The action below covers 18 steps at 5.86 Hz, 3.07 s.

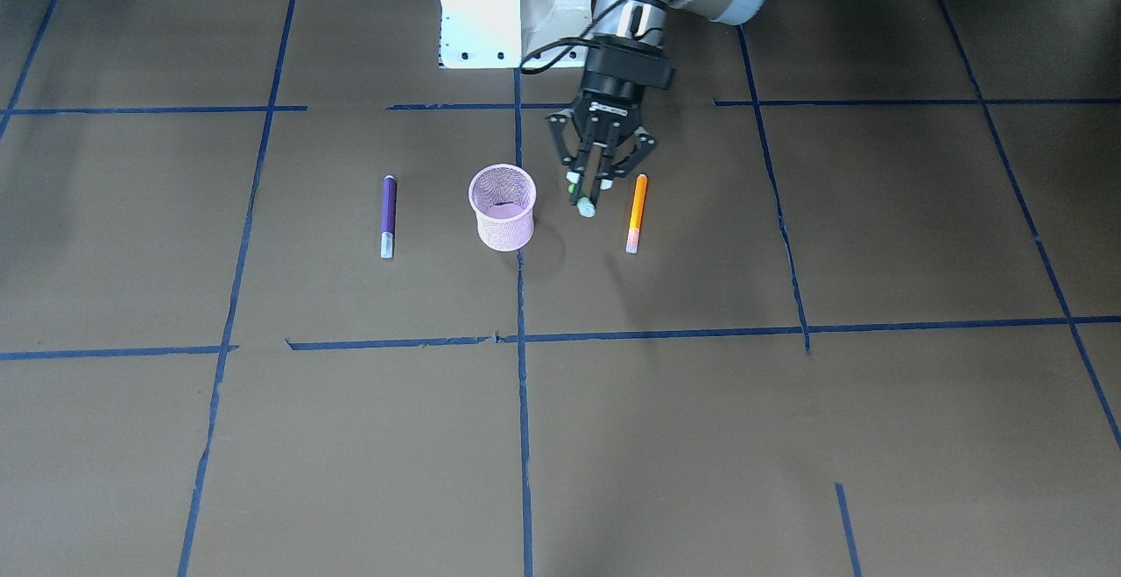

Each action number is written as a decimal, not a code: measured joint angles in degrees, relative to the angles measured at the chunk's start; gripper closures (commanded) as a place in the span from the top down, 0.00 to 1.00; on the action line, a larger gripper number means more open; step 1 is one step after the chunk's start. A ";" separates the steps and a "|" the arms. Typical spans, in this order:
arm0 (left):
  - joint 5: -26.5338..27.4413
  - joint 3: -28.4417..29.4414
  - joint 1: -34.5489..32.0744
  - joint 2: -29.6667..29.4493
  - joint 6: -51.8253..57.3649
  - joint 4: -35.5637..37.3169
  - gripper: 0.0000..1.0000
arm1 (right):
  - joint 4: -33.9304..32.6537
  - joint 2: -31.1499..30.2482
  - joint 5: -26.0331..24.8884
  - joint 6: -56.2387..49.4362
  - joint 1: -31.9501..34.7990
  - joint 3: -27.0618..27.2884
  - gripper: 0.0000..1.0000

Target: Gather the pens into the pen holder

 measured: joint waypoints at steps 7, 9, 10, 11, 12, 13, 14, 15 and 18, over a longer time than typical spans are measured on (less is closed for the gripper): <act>2.46 9.22 3.16 -9.07 -4.20 3.39 1.00 | -0.02 0.00 -0.10 -0.03 0.00 -0.23 1.00; -3.35 5.80 2.82 -8.70 -2.22 6.16 1.00 | -0.01 0.00 -0.14 -0.02 0.00 -0.23 1.00; -6.98 2.95 2.24 -8.25 -1.82 10.21 1.00 | -0.01 0.00 -0.19 -0.03 0.00 -0.27 1.00; -12.47 0.86 0.66 -7.69 -1.67 14.81 0.99 | 0.03 0.00 -0.24 -0.04 0.00 -0.30 1.00; -20.42 -0.36 -2.10 -6.87 -1.57 20.04 0.99 | 0.06 0.00 -0.23 -0.02 0.00 -0.30 1.00; -28.44 -1.74 -5.17 -5.22 -0.71 24.26 0.99 | 0.08 0.00 -0.14 0.05 0.00 -0.26 1.00; -36.51 -3.21 -8.97 -3.19 2.63 27.13 0.99 | 0.09 0.00 -0.07 0.21 -0.08 -0.26 1.00; -43.98 -4.80 -13.11 -1.28 7.59 29.38 0.99 | 0.41 0.00 -0.25 1.24 -0.19 -0.33 1.00; -50.08 -7.91 -17.34 1.24 12.97 30.79 0.99 | 22.04 2.98 -2.99 12.08 -3.53 -15.41 1.00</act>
